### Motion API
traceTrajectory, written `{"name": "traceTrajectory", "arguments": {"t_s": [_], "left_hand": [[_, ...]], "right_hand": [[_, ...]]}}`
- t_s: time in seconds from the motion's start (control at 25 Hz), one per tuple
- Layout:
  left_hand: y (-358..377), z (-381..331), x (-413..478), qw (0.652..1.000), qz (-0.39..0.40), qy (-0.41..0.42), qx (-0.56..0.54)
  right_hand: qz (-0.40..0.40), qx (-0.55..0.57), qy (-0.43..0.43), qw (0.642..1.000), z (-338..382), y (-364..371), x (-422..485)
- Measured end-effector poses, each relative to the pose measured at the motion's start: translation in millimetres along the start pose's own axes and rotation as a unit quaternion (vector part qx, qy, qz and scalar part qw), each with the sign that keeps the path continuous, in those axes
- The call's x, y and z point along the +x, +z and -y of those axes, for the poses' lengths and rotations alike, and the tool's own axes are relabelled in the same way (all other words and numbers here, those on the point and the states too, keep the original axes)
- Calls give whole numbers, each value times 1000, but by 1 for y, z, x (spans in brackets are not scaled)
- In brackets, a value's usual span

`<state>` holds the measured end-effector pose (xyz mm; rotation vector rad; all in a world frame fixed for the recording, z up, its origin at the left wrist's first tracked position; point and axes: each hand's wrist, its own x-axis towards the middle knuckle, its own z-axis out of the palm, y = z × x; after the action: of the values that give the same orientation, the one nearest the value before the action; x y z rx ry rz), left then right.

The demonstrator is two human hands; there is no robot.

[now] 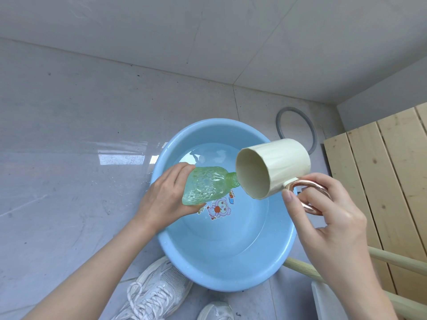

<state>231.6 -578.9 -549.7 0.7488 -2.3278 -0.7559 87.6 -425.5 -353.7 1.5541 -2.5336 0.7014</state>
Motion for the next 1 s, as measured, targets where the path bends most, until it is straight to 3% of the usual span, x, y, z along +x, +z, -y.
{"name": "traceTrajectory", "arguments": {"t_s": [1.0], "left_hand": [[0, 0, 0, 1000, 15, -9, 3]], "right_hand": [[-36, -80, -73, 993, 4, 10, -17]]}}
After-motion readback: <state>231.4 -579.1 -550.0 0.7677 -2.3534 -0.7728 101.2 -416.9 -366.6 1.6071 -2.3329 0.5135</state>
